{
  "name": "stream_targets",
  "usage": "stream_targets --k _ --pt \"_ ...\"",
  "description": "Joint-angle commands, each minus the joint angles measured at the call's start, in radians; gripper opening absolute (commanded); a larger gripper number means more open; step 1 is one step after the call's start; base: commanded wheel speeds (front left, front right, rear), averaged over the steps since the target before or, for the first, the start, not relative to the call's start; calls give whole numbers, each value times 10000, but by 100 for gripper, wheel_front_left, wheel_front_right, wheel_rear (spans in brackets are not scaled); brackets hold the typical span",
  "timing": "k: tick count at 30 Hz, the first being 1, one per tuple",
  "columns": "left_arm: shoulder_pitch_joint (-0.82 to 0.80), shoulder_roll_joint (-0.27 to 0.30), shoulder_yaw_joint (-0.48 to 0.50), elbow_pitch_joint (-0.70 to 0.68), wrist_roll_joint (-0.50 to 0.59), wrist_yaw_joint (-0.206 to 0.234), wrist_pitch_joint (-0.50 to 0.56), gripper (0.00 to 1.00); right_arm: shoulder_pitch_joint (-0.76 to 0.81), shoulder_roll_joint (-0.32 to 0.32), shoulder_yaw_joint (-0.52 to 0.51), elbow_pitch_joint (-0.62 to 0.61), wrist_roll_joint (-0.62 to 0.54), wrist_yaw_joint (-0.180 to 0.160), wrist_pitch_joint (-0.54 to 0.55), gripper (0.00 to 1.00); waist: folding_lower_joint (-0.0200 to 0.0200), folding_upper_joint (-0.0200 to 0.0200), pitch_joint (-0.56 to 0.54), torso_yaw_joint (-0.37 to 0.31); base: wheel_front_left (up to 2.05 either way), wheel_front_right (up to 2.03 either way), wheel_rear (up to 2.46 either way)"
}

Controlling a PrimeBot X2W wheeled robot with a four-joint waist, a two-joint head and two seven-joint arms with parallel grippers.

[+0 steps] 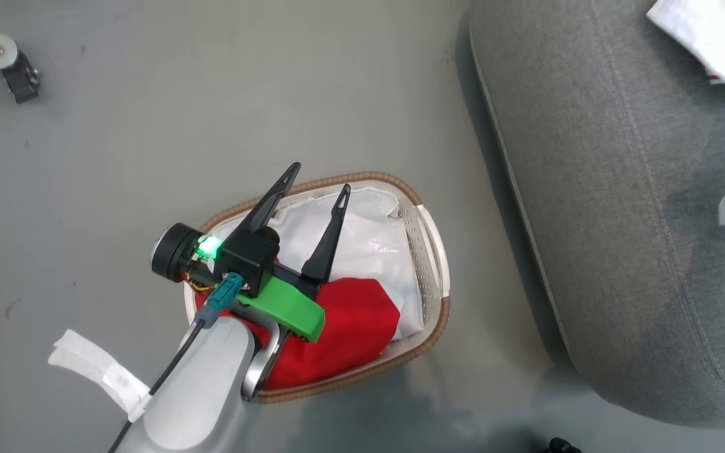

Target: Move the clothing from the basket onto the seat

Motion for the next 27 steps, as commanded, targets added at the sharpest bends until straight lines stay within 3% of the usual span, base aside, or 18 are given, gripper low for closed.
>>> stream_targets --k 1,17,27 --pt "168 -3 76 46 -49 20 -5 100 267 -49 96 -5 53 -14 -4 100 -1 -1 -517 -143 0 0 0" --pt "1296 -387 1452 40 -450 75 -5 100 610 -212 1284 -677 560 -14 -4 100 -1 -1 -3069 422 0 0 0" --pt "2293 -557 2882 -249 -355 115 -5 100 1207 817 2030 -1284 1073 -14 -4 100 -1 -1 -4059 826 0 0 0"
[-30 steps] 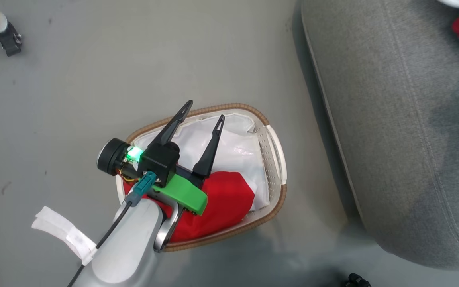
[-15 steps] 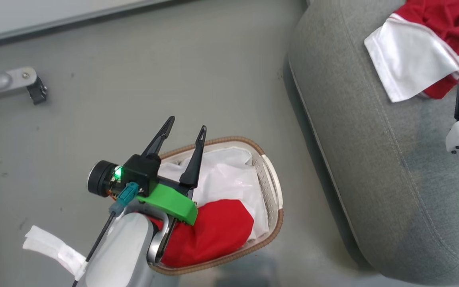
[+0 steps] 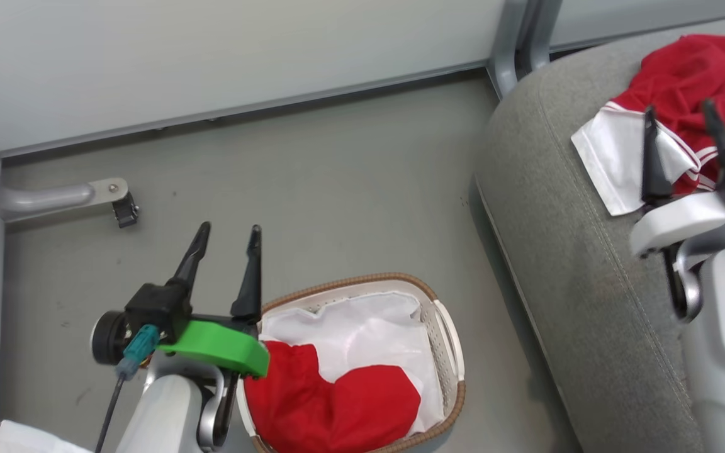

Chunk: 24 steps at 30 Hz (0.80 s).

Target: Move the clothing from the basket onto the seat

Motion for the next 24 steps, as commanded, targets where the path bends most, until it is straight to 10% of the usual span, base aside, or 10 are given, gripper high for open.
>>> stream_targets --k 1,24 --pt "269 -39 227 -57 66 12 -7 100 344 126 106 -84 64 -14 -4 100 1 0 -463 330 0 0 0" --pt "2577 -226 1925 -129 -375 -61 -7 100 3574 1078 1651 -993 1419 -14 -4 100 1 0 -1366 703 0 0 0"
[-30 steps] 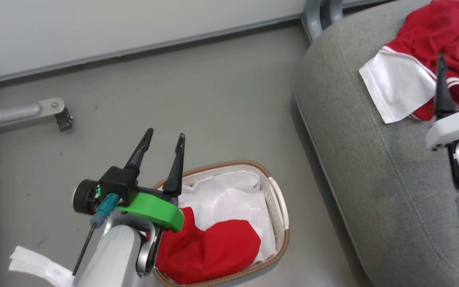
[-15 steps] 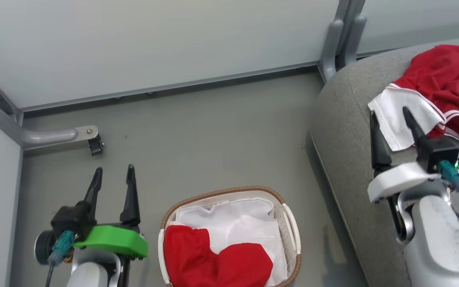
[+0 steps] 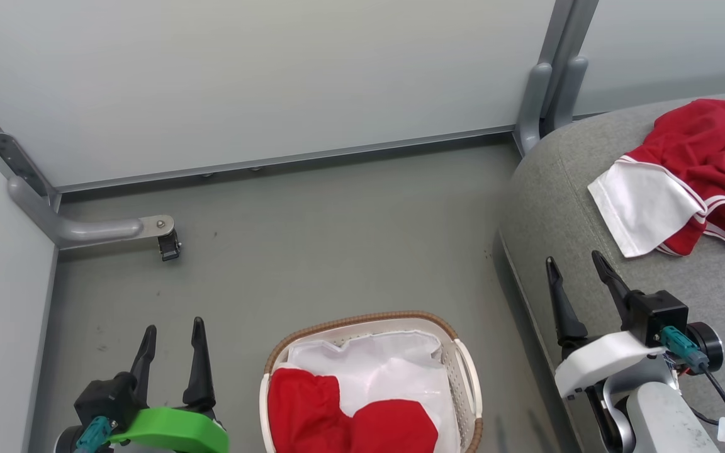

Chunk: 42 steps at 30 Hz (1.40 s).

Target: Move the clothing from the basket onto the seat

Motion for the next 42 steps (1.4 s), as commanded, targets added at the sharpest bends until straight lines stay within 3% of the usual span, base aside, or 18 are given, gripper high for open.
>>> stream_targets --k 1,34,42 --pt "163 -7 -25 27 -80 58 -7 100 144 -34 -30 -59 9 -14 -4 100 1 0 -53 23 0 0 0" --pt "-9 -6 -187 29 -35 63 -7 100 171 -32 116 -99 -23 -14 -4 100 1 0 -35 81 0 0 0" --pt "-645 -7 -862 635 624 -110 -7 100 -141 -35 -184 -284 -185 -14 -4 100 1 0 543 -30 0 0 0"
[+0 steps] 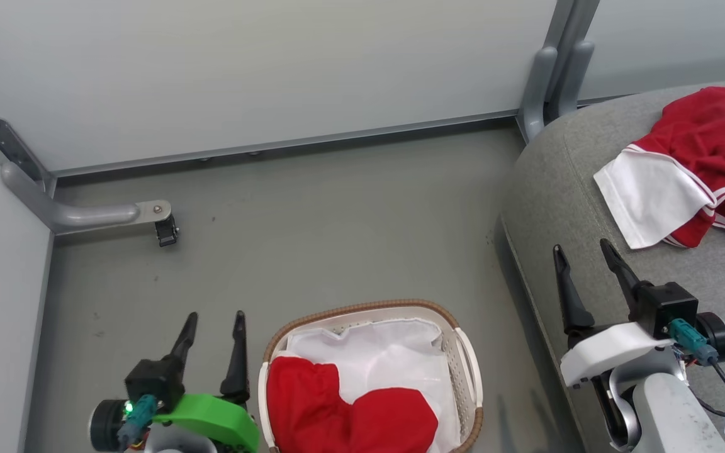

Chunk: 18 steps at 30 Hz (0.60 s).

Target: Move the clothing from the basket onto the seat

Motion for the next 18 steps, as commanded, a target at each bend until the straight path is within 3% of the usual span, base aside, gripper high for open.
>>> stream_targets --k 1,14,18 --pt "-323 3 -254 315 160 -71 -3 100 -144 -33 -128 -89 -140 -14 -4 100 0 0 350 -57 0 0 0" --pt "-3763 145 -3086 3950 1333 -261 401 100 -1351 -30 -589 -988 -512 -14 -3 100 0 0 2915 -772 0 0 0" --pt "-4703 138 -4001 4881 1160 -259 770 100 -1812 -32 -400 -1330 -376 -14 -3 100 0 0 3885 -1202 0 0 0"
